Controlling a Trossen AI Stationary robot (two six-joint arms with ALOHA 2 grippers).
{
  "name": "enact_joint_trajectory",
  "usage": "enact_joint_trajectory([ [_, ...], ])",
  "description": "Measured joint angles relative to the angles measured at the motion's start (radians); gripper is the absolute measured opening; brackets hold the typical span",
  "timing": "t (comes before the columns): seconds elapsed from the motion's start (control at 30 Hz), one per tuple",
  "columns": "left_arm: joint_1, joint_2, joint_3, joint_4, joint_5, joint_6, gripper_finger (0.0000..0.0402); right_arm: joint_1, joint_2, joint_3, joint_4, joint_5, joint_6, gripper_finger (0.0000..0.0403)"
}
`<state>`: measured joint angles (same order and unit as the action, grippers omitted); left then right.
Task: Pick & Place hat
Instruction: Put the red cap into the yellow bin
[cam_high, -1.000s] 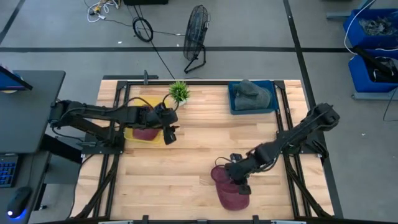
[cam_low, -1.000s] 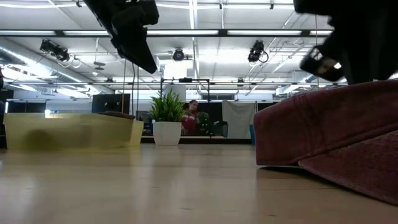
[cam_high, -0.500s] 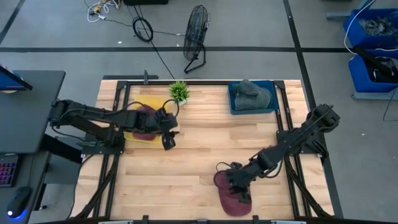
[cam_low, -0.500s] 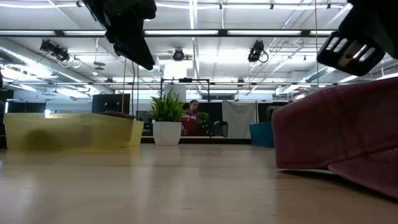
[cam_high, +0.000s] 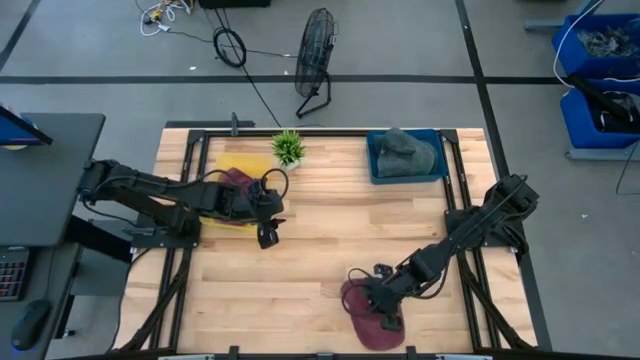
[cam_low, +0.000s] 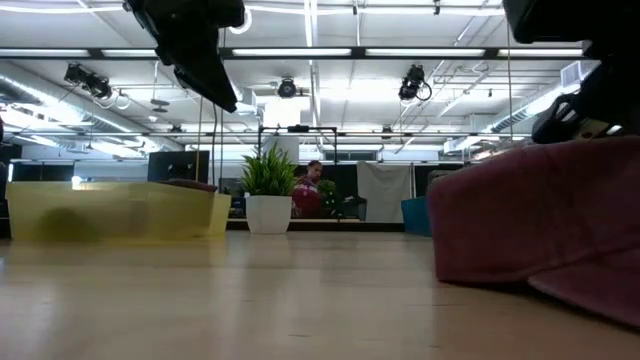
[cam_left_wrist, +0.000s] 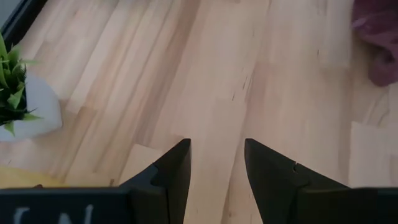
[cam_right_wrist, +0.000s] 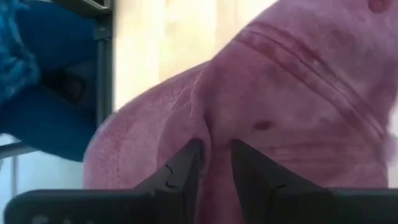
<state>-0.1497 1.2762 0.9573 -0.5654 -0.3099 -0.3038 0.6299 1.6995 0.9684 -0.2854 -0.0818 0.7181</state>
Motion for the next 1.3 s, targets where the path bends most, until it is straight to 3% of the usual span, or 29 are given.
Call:
enact_joint_trajectory([
  [0.13, -0.001, 0.000, 0.000, -0.008, 0.000, -0.001, 0.0153, 0.001, 0.010, 0.000, 0.008, 0.020, 0.006, 0.0096],
  [0.23, -0.001, 0.000, 0.000, 0.002, 0.000, -0.007, 0.0153, -0.004, 0.017, 0.000, 0.000, 0.119, 0.050, 0.0086],
  [0.37, -0.019, 0.000, 0.000, 0.060, 0.026, 0.004, 0.0153, -0.032, 0.016, 0.000, -0.009, 0.222, 0.130, 0.0035],
  [0.43, -0.037, 0.000, 0.000, 0.113, 0.093, 0.010, 0.0153, -0.053, 0.010, 0.000, 0.018, 0.215, 0.100, 0.0010],
  [0.57, -0.085, 0.022, 0.000, 0.288, 0.242, 0.106, 0.0153, -0.101, 0.005, 0.000, 0.130, 0.207, 0.007, 0.0006],
  [0.77, -0.156, 0.122, 0.001, 0.497, 0.247, 0.350, 0.0153, -0.176, 0.004, 0.000, 0.271, 0.220, -0.117, 0.0002],
  [1.3, -0.126, 0.410, 0.001, 0.671, 0.294, 0.444, 0.0154, -0.218, 0.002, 0.000, 0.348, 0.174, -0.281, 0.0000],
])
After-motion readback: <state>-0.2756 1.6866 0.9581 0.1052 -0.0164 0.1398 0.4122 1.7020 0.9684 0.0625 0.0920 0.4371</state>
